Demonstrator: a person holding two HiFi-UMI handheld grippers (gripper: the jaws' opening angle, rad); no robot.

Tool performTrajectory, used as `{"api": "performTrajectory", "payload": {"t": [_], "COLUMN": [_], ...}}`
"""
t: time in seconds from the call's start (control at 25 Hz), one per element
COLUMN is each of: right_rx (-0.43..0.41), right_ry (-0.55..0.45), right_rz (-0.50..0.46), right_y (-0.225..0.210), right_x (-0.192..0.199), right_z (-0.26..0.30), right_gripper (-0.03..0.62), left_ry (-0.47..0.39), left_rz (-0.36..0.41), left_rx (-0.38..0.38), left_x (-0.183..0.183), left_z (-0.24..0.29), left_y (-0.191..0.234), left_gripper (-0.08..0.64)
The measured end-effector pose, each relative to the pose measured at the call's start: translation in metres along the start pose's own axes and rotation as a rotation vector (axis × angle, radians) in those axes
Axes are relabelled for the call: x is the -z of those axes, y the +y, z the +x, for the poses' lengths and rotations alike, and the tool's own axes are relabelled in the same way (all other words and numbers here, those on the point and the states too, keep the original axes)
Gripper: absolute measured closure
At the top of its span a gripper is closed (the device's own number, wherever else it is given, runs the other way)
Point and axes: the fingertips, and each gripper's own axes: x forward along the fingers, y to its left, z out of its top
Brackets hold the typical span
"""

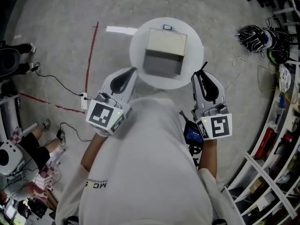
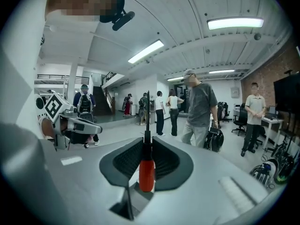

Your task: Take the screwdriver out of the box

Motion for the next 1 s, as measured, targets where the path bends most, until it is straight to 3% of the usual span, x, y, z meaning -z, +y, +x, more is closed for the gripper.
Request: {"api": "performTrajectory", "payload": {"t": [0.8,1.0], "right_rx": [-0.013,-0.015], "right_ry": [0.011,0.024], "right_rz": [0.016,0.022], "right_y": [-0.005,-0.019], "right_x": [0.012,0.023], "right_z": [-0.006,-0.026], "right_gripper": [0.534,0.534], "left_ry": [0.017,0.022], "left_rz": [-0.001,-0.007], "left_rx": [0.042,0.043], "left_x": [0.007,0.011], "left_z": [0.017,0.030], "left_y": [-0.014,-0.035], "left_gripper": [0.560,0.560]}}
